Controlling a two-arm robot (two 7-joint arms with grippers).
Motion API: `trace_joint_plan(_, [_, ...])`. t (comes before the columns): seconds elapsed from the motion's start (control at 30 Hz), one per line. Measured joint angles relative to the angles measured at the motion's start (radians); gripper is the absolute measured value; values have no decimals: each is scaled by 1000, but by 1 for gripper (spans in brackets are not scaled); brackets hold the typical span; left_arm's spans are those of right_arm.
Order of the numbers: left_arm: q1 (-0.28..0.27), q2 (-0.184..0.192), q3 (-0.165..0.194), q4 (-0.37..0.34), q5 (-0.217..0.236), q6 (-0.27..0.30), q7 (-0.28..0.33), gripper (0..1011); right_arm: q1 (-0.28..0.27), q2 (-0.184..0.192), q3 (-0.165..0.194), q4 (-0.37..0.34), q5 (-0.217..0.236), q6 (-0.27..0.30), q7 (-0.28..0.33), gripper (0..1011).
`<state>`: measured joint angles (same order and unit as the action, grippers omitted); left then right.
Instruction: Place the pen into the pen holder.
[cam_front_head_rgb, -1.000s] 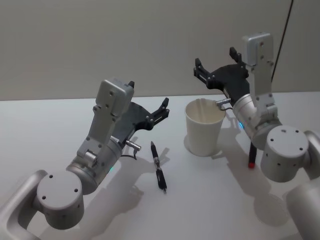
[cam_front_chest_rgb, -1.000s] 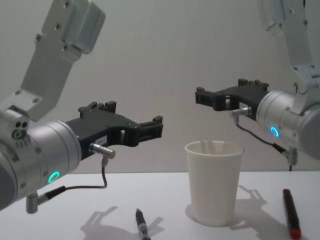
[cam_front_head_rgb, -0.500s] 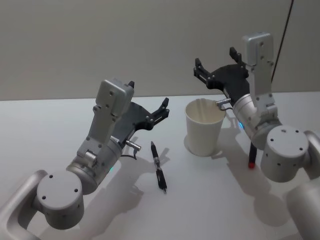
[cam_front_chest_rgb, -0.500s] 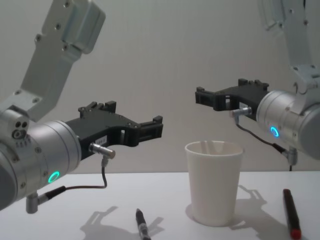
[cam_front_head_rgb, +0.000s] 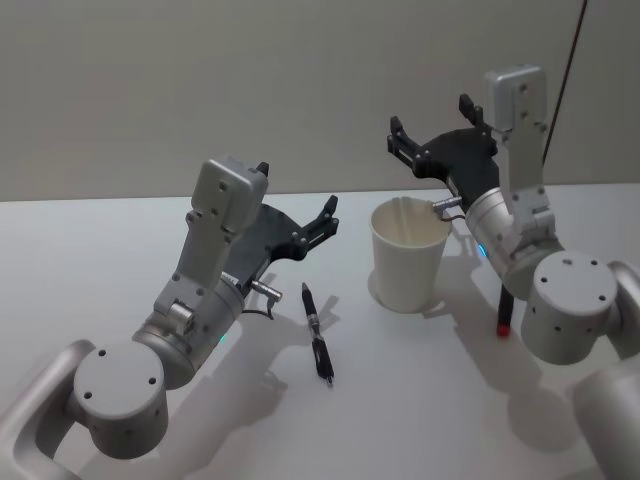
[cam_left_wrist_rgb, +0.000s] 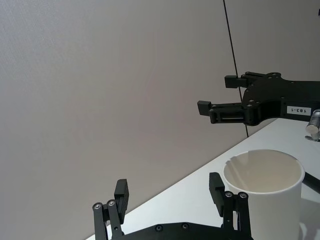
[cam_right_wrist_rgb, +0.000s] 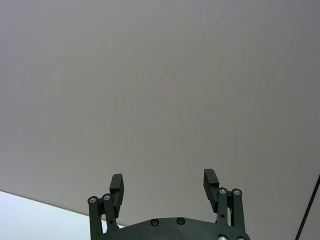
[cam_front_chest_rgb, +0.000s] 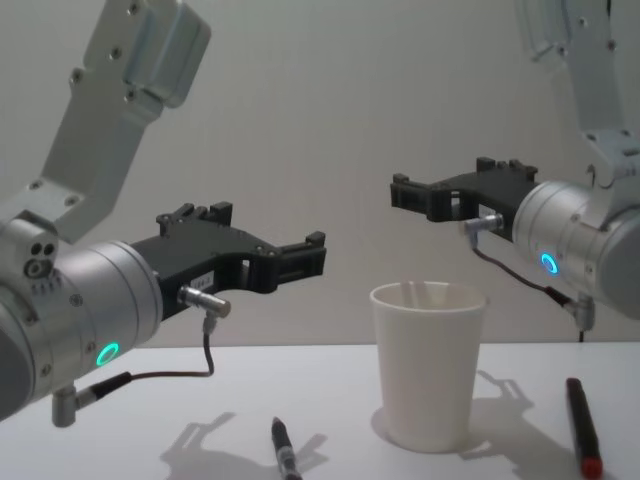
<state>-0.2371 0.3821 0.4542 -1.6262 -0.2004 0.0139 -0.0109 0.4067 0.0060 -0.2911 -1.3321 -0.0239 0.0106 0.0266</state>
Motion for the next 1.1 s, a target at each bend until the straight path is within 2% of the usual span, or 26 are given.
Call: trace_joint_plan(1.1, [0, 0, 0, 0, 0, 0, 0, 1001, 0, 0, 0, 0, 0, 0, 0, 1002])
